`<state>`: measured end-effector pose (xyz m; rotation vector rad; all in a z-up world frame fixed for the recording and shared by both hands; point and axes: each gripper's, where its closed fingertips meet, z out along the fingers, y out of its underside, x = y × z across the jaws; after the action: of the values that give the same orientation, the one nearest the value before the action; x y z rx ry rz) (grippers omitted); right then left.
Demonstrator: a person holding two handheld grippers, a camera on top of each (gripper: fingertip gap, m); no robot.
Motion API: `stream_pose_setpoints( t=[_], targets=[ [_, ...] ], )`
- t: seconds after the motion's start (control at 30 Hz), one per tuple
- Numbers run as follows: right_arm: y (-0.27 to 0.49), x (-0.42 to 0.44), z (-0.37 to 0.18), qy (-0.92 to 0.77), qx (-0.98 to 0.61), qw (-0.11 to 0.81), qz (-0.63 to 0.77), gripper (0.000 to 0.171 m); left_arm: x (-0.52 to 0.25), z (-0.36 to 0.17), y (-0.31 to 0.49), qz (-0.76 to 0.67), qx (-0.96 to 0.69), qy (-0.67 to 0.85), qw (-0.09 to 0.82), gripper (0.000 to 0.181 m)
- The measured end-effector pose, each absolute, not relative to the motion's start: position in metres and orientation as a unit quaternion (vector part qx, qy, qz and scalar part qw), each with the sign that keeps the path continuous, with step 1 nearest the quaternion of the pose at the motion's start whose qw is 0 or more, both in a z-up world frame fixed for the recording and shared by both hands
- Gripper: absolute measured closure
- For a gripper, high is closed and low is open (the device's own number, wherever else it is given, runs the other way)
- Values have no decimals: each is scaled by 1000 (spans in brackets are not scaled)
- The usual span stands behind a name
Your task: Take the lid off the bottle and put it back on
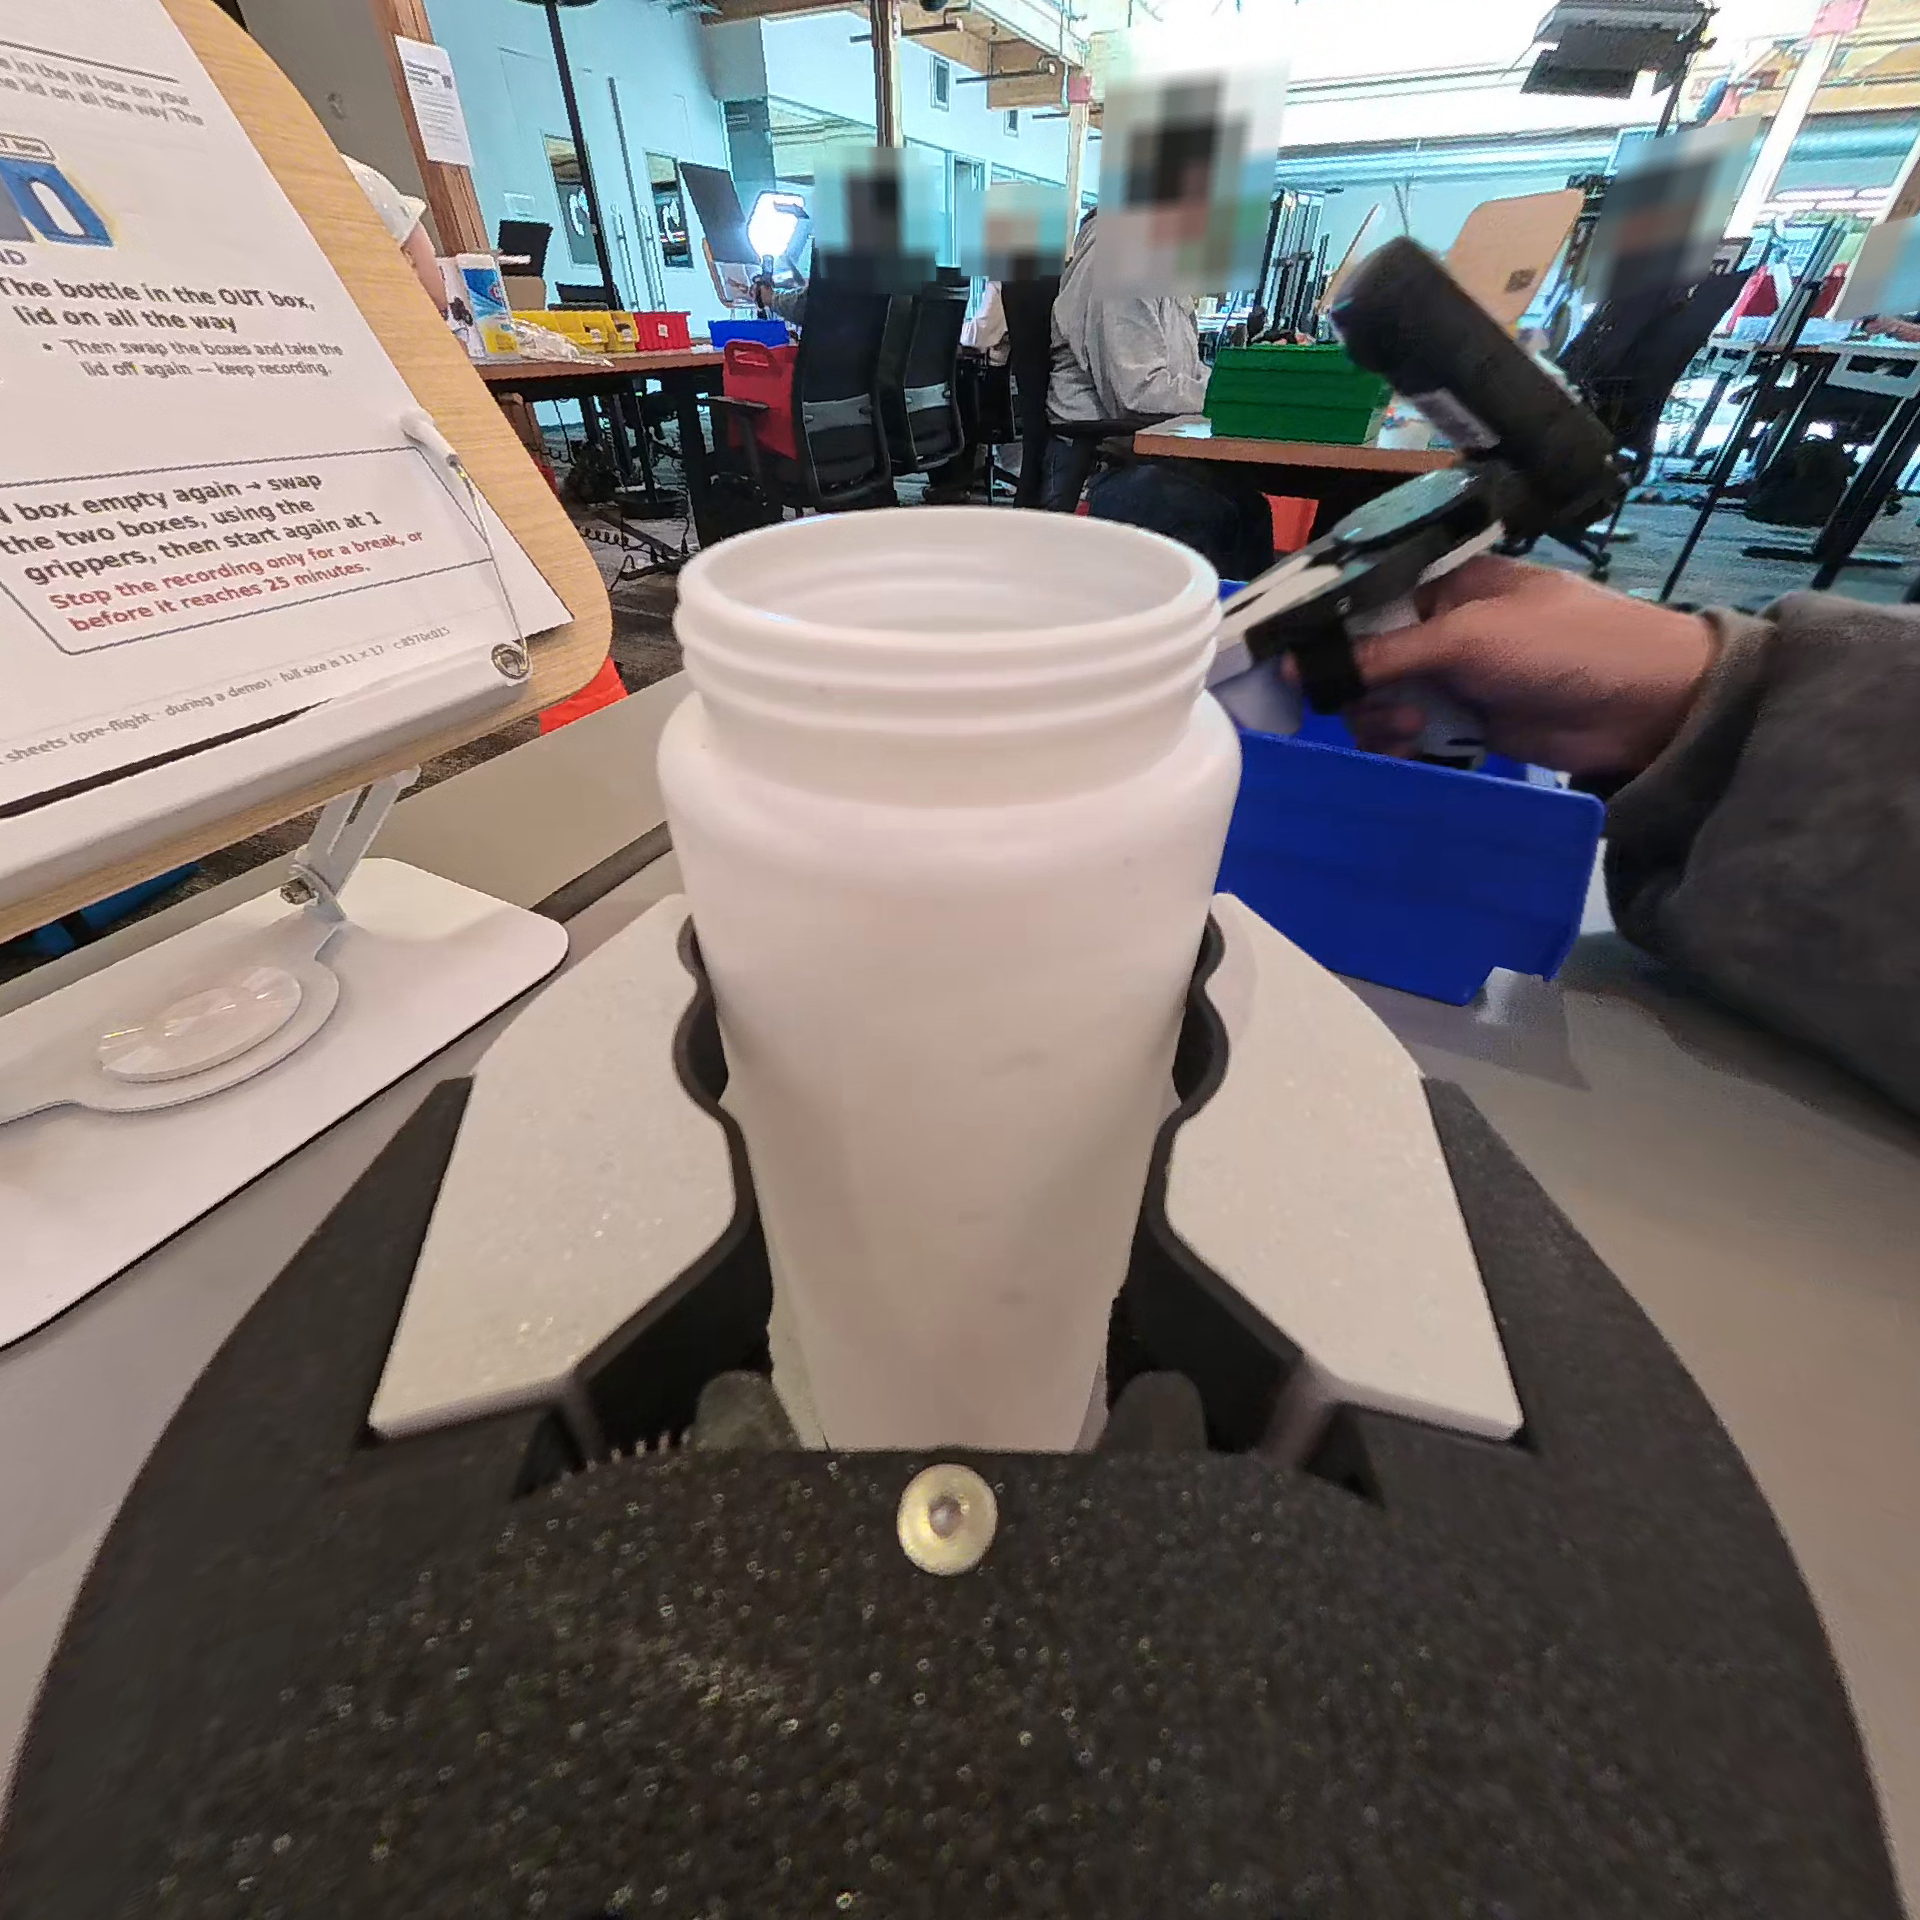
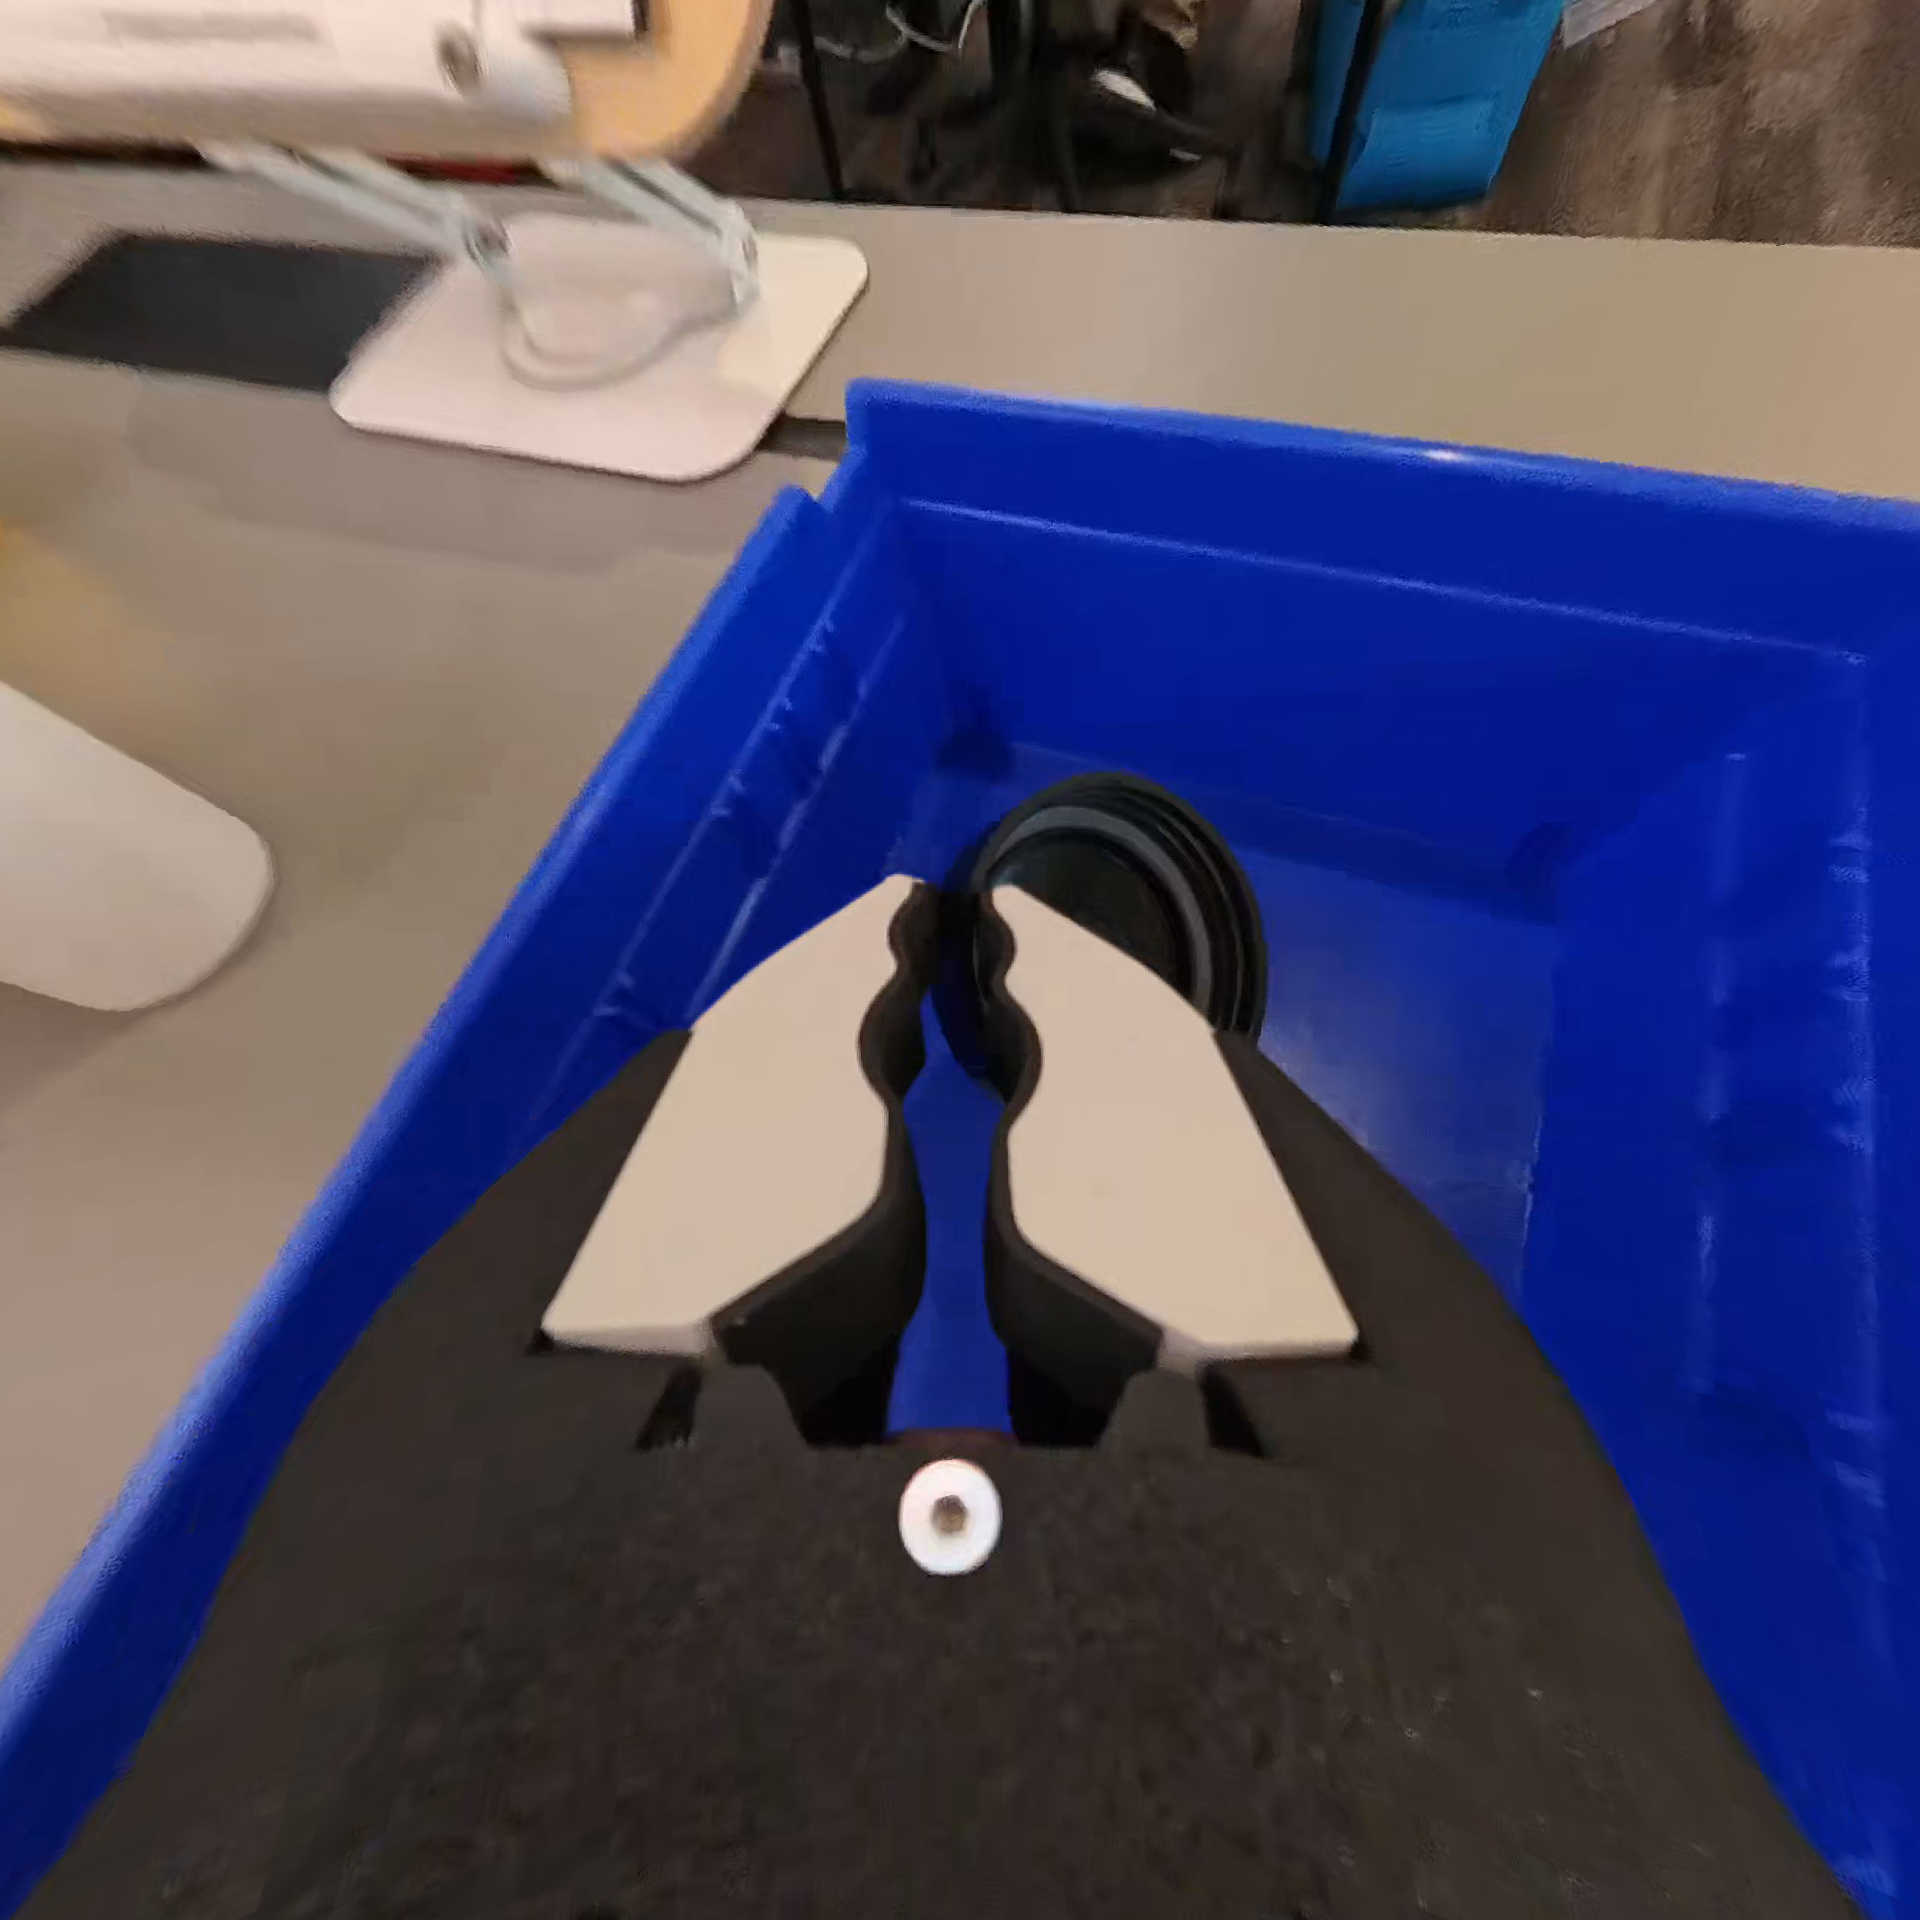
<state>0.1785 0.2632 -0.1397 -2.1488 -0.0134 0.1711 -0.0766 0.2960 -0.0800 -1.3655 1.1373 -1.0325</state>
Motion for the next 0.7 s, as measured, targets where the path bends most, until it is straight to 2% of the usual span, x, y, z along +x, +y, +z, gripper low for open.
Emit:
stream_pose_setpoints(
  t=[0.1, 0.47, 0.57, 0.63, 0.7],
  targets=[
    [278, 174, -151, -44, -884, 465, 25, 163, -76, -80, 295, -430, -568, 474, 517, 96],
    [306, 151, -188, -103, -901, 419, 35, 163, -76, -80, 294, -430, -568, 476, 516, 96],
    [303, 154, -166, -87, -889, 447, 51, 154, -76, -80, 294, -431, -567, 476, 515, 96],
    [297, 157, -132, -73, -872, 480, 58, 143, -76, -80, 294, -431, -567, 477, 515, 96],
    [287, 149, -87, -80, -845, 523, 75, 141, -76, -80, 294, -430, -567, 478, 515, 96]
  ],
)
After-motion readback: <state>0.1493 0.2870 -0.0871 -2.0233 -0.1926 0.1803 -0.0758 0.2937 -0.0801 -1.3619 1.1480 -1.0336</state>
